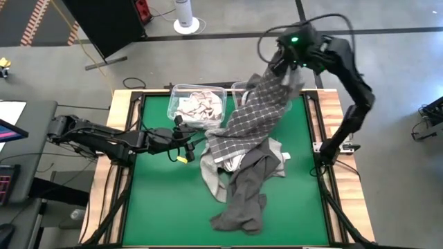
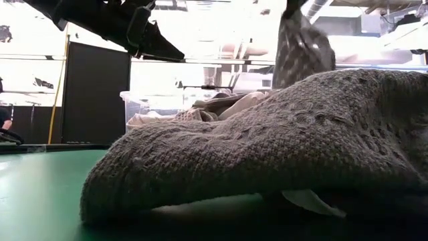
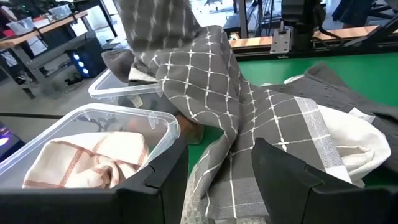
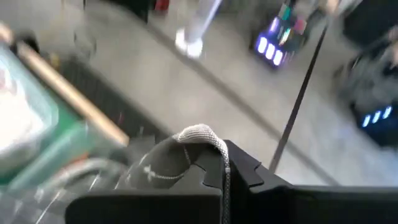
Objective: Sort towels by color in basket
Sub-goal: Put the black striped microfiber towel into the right transparent bin
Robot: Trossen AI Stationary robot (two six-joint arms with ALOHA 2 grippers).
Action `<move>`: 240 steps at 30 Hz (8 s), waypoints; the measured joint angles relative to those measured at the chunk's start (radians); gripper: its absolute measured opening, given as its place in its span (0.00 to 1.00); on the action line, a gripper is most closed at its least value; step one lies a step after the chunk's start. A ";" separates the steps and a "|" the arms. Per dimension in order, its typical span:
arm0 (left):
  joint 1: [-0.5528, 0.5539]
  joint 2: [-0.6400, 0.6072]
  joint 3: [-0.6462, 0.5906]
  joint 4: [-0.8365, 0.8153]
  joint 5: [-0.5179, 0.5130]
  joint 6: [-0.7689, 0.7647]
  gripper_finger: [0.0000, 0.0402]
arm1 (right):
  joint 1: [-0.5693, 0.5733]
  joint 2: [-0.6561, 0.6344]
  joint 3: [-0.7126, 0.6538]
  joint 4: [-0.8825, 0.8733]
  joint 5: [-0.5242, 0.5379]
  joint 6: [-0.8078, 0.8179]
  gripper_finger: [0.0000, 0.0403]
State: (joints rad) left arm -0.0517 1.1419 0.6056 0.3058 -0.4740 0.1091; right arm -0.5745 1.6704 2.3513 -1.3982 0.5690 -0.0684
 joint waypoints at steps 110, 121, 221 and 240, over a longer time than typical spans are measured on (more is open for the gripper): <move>-0.152 -0.242 0.001 -0.269 -0.001 -0.079 0.42 | 0.381 0.531 -0.314 0.114 -0.409 -0.385 0.59; -0.152 -0.241 0.001 -0.270 -0.002 -0.081 0.42 | 0.393 0.524 -0.313 0.106 -0.408 -0.367 0.04; -0.152 -0.242 0.001 -0.244 -0.004 -0.066 0.42 | 0.002 0.216 -0.250 -0.171 -0.105 0.228 0.04; -0.152 -0.242 0.000 -0.305 -0.001 -0.081 0.42 | 0.002 0.554 -0.249 -0.173 -0.319 0.525 0.04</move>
State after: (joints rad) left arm -0.2035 0.9001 0.6060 0.0010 -0.4747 0.0285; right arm -0.5727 2.2242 2.1019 -1.5717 0.2497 0.4567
